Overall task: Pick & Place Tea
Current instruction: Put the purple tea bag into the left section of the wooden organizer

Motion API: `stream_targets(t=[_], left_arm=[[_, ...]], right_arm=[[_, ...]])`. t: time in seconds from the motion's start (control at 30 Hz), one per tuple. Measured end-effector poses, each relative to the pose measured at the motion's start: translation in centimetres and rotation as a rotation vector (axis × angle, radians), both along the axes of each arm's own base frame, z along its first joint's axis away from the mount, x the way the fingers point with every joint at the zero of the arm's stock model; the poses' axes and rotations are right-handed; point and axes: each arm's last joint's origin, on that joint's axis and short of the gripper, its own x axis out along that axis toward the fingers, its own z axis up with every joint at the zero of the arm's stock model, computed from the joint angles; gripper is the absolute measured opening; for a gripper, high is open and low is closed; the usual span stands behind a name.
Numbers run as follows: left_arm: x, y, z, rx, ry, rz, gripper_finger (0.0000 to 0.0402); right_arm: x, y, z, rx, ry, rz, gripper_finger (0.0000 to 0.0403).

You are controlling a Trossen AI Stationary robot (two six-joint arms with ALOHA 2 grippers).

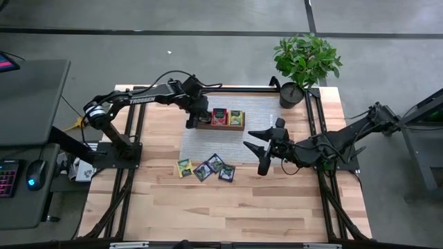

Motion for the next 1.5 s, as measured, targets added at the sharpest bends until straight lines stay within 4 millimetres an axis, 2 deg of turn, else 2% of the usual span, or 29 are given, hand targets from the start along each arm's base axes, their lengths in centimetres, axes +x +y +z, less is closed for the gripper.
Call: stream_targets(t=[0.33, 0.5, 0.93, 1.07, 1.33, 1.5], left_arm=[[0.1, 0.4, -0.2, 0.048, 0.032, 0.096, 0.0000], [0.3, 0.7, -1.1, 0.021, 0.072, 0.161, 0.0000], [0.7, 0.8, -1.1, 0.005, 0.027, 0.171, 0.0008], [0.7, 0.8, -1.1, -0.007, 0.023, 0.163, 0.0041], [0.6, 0.6, -1.1, -0.040, 0.030, 0.141, 0.0162], [0.3, 0.4, 0.7, -0.018, 0.004, 0.122, 0.0221]], right_arm=[[0.0, 0.0, -0.1, 0.022, 0.002, -0.003, 0.0186], [0.0, 0.0, -0.2, 0.021, 0.006, -0.003, 0.0186], [0.0, 0.0, -0.2, 0.029, 0.007, -0.013, 0.0186], [-0.1, -0.1, -0.6, 0.045, 0.027, -0.017, 0.0186], [-0.2, -0.1, -1.1, 0.074, 0.065, -0.006, 0.0186], [-0.2, -0.1, -1.1, 0.061, 0.071, -0.004, 0.0186]])
